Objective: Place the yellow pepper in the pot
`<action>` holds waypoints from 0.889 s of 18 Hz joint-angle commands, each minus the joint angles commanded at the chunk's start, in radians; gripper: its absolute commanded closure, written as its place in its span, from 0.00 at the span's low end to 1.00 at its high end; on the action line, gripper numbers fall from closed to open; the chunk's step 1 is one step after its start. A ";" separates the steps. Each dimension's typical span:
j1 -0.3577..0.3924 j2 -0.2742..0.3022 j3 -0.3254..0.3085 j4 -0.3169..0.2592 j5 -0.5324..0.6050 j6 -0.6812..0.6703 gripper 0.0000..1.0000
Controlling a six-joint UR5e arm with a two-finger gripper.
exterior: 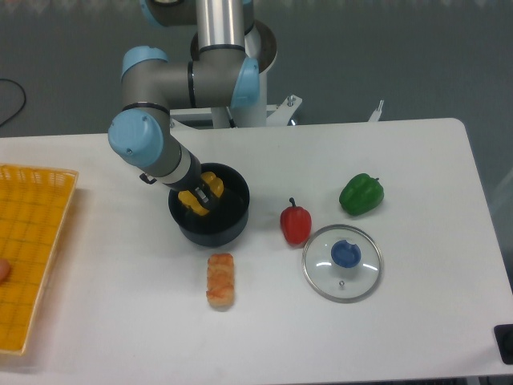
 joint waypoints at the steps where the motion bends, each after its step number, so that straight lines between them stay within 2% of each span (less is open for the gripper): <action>1: 0.000 -0.002 0.002 -0.002 0.002 0.000 0.05; 7: -0.002 -0.008 0.023 0.002 0.002 -0.018 0.01; 10: 0.005 -0.018 0.095 0.002 -0.002 -0.119 0.00; 12: 0.014 -0.021 0.135 0.006 -0.008 -0.129 0.00; 14: 0.055 -0.020 0.184 0.021 -0.021 -0.126 0.00; 16: 0.071 -0.021 0.198 0.029 -0.031 -0.118 0.00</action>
